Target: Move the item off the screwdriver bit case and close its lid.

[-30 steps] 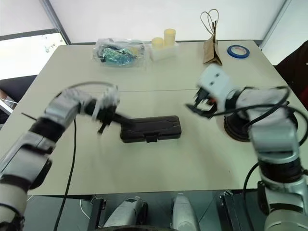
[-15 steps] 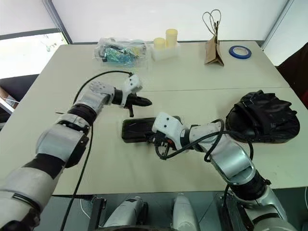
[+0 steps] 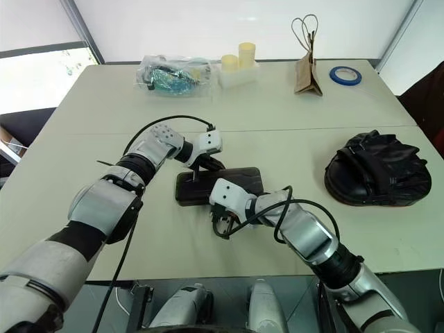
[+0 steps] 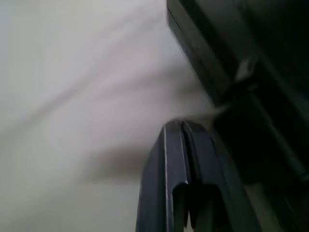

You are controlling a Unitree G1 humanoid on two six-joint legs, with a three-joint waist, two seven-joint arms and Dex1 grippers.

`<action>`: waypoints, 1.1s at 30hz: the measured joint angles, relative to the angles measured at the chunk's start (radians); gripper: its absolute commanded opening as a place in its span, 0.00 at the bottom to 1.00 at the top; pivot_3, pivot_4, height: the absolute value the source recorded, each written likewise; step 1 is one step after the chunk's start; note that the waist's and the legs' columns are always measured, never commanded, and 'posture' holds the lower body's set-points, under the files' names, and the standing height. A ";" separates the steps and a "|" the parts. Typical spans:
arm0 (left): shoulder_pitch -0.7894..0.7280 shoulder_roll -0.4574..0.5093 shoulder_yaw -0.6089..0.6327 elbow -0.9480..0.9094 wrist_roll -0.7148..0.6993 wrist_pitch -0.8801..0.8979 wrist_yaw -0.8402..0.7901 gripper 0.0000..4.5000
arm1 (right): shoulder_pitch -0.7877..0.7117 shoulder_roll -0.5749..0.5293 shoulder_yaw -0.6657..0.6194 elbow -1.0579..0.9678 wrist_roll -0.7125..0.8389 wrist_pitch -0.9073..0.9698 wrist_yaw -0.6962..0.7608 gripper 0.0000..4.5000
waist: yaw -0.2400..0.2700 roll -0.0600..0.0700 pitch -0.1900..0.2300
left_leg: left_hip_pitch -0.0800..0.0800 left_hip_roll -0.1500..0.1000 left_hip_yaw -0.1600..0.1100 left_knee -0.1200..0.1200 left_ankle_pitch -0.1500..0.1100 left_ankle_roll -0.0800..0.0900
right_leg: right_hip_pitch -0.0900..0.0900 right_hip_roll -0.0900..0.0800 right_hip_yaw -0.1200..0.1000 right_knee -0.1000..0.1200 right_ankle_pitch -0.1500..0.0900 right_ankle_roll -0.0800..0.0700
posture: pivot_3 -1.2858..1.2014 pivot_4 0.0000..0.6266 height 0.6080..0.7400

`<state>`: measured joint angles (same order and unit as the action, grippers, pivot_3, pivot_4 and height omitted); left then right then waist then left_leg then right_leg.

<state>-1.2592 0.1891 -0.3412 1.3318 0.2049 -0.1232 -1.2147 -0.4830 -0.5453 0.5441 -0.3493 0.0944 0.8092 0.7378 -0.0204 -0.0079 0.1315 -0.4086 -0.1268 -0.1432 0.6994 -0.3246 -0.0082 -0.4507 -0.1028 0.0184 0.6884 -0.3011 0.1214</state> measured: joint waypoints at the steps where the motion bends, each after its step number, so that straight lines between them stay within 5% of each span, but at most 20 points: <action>1: 0.000 -0.002 -0.001 0.000 0.012 -0.014 -0.002 0.00 | -0.012 -0.005 0.013 0.023 -0.012 -0.038 0.006 0.01 | 0.001 0.000 0.000 | 0.001 0.000 -0.001 0.000 0.000 0.000 | 0.001 0.000 0.000 0.000 0.000 0.000 | 0.52 0.24 1.00; 21: 0.043 0.019 0.010 -0.065 0.080 -0.156 -0.047 0.00 | -0.106 -0.021 0.081 0.206 -0.031 -0.226 0.112 0.01 | 0.001 -0.005 -0.016 | 0.019 0.003 -0.001 -0.004 0.000 0.000 | 0.019 0.003 0.000 -0.004 0.000 0.000 | 0.52 0.24 1.00; 33: 0.060 -0.026 -0.024 -0.041 0.167 -0.242 0.150 0.00 | -0.068 -0.127 -0.070 -0.087 0.032 0.085 0.124 0.01 | 0.023 -0.004 -0.017 | 0.018 -0.002 -0.004 -0.001 -0.003 0.006 | 0.023 -0.001 0.000 -0.006 0.000 0.000 | 0.52 0.24 1.00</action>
<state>-1.1991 0.1631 -0.3647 1.2910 0.3718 -0.3648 -1.0648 -0.5513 -0.6723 0.4746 -0.4364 0.1267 0.8943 0.8621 0.0029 -0.0123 0.1145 -0.3905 -0.1290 -0.1476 0.6984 -0.3281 -0.0026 -0.4281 -0.1037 0.0183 0.6826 -0.3012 0.1214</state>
